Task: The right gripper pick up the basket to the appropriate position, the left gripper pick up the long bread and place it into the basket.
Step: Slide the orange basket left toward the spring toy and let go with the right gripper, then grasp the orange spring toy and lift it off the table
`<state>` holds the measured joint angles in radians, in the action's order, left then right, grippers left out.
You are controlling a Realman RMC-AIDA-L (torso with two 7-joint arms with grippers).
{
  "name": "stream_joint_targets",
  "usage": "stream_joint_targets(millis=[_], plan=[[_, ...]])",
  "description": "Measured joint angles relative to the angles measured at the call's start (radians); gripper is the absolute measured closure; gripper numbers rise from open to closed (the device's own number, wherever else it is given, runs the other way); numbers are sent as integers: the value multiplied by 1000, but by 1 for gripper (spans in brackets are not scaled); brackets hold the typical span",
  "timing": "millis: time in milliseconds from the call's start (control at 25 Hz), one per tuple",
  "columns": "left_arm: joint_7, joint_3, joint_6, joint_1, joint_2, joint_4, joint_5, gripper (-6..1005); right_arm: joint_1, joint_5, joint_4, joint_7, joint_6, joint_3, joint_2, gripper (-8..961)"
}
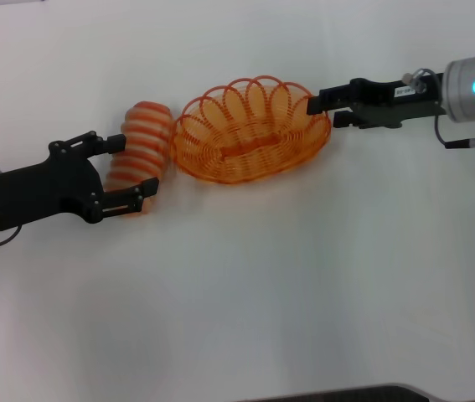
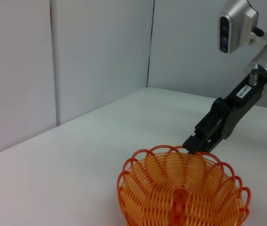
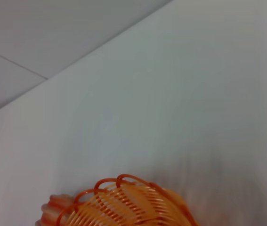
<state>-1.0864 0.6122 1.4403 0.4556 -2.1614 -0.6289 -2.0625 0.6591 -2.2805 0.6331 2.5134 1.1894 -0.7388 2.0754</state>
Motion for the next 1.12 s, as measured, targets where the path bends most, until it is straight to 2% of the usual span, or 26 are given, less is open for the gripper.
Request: stream_joint_targets(millis=[200, 440, 560, 800, 960, 1120], plan=[[-6, -6, 0, -1, 0, 4, 19, 157, -54, 49, 50, -31, 7, 2, -7, 245], [-46, -17, -1, -7, 1, 10, 75, 157, -130, 206, 135, -173, 63, 26, -25, 57], [-100, -38, -1, -3, 1, 12, 79, 157, -155, 282, 142, -281, 89, 62, -35, 54], [-332, -50, 25, 4, 7, -2, 85, 156, -177, 363, 143, -475, 117, 159, -44, 51], [-563, -50, 30, 8, 20, -44, 77, 156, -176, 366, 135, -530, 119, 209, -57, 58], [-831, -19, -47, 26, 25, -123, -22, 156, -171, 368, 134, -578, 124, 243, -60, 58]])
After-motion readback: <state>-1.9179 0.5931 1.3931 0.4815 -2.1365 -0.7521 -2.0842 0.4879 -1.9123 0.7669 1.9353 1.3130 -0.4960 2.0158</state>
